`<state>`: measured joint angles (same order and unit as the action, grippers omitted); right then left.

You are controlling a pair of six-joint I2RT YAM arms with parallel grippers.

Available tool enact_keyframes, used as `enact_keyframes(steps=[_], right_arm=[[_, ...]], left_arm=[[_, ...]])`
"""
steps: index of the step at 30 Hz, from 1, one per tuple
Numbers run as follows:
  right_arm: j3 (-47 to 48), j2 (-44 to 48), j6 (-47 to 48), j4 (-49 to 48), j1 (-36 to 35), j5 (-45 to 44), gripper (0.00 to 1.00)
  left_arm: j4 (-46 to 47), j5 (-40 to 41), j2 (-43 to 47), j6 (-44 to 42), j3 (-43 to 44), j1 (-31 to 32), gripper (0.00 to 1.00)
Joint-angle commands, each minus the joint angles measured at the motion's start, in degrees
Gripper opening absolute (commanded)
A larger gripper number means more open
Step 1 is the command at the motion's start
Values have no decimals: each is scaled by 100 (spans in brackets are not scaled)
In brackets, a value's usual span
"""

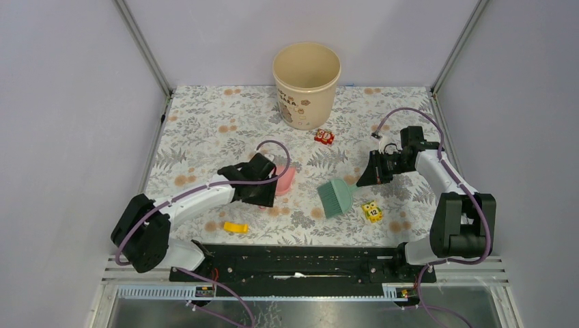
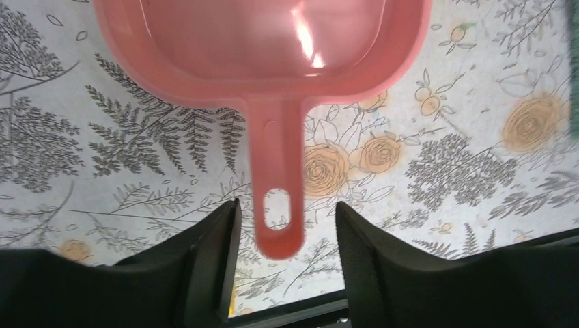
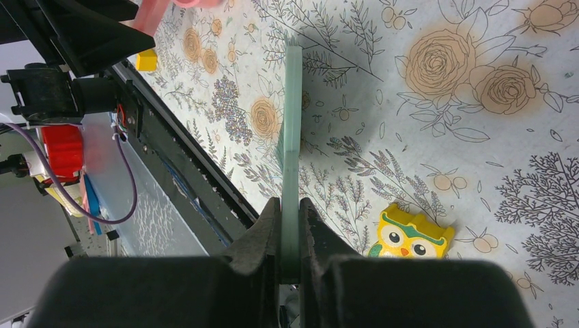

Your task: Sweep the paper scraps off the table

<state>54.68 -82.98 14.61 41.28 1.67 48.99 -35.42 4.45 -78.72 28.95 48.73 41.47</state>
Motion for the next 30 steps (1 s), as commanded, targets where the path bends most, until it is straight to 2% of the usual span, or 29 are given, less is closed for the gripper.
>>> enact_keyframes(steps=[1,6,10,11,12,18,20,22,25,26,29,30], right_arm=[[61,199,112,29,37,-39,0],[67,190,119,40,35,-30,0],[237,319,153,38,35,-173,0],[343,370,155,70,35,-261,0],[466,423,160,104,35,-418,0],[1621,733,867,571,27,-1935,0],[1965,821,981,657,11,-2199,0],[2185,905,1072,658,-125,-2617,0],[2225,910,1291,606,-1028,-3783,0],[1884,859,1420,400,-1795,-4967,0],[1332,754,1480,48,-2712,-6147,1],[1161,699,1454,-77,-2977,-6513,5]], left_arm=[[567,87,439,3,-201,20,59],[322,5,902,-39,3,26,61],[277,346,1572,-245,93,38,64],[299,556,1736,-297,66,42,88],[326,789,1914,-340,15,38,97],[730,1807,2859,-312,-673,37,99],[652,2402,2925,54,-831,1,99],[511,2568,2857,52,-722,-82,99],[473,2751,2763,6,-649,-145,99],[524,2649,2708,-9,-692,-266,99],[545,2624,2698,-23,-728,-311,99],[553,2618,2712,-31,-733,-318,99]])
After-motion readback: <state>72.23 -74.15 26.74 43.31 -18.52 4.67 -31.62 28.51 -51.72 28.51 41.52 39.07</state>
